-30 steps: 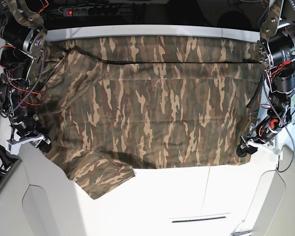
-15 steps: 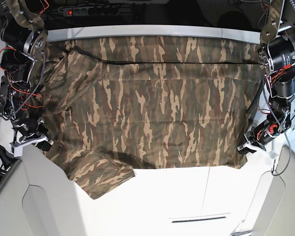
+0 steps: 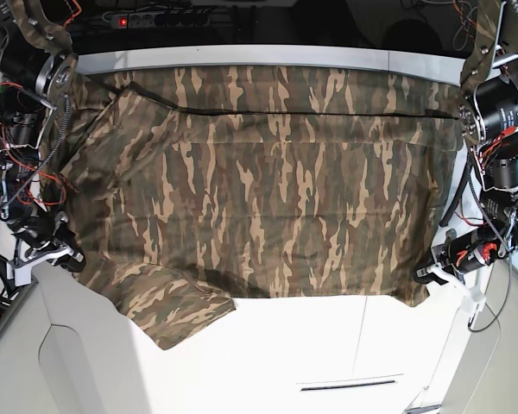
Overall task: Fold the T-shirt properly
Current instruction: 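Grasp the shirt's side edges near the sleeves with both grippers, then lift the collar half and fold it over onto the hem half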
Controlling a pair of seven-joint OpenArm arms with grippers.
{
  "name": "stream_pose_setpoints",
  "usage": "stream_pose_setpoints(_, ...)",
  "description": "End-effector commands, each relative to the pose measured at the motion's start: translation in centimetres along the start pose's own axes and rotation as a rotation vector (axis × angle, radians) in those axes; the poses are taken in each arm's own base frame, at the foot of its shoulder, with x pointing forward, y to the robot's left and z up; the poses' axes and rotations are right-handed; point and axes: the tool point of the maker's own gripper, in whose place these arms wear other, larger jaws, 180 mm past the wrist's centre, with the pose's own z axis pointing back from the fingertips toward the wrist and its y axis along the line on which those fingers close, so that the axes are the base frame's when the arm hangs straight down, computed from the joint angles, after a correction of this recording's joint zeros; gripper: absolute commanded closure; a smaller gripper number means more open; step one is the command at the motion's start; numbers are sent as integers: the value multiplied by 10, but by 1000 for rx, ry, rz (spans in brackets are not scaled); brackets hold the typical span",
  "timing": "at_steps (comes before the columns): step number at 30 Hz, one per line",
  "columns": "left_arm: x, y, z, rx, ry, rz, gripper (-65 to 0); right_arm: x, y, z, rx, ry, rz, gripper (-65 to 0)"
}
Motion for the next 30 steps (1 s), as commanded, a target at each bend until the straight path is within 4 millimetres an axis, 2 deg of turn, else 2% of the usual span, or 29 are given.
stream_pose_setpoints(1,32,-8,11,-27,-65,-35,0,32,7,8,25,-67,27,0)
stream_pose_setpoints(4,40,-16,23,-71,-66,-28,0,34,11,15,49,-35,27,0)
stream_pose_setpoints(7,45,-11,45,-87,-74,-36,0,33,13,25,73,-16,34,0)
stream_pose_setpoints(9,42,-6,58,-89,-63,-43,0,33,10,35,73,-30,43,0)
stream_pose_setpoints(13,30,1,73,-92,-41,-55,0,30,2,55,47,-41,98,0)
stream_pose_setpoints(20,6,7,95,-87,1,-101,0,22,2,84,41,-31,172,0)
stream_pose_setpoints(25,-12,9,107,-70,38,-150,0,10,-1,92,28,-13,189,0)
stream_pose_setpoints(30,-36,8,115,-54,88,-203,0,-10,-11,100,17,16,162,0)
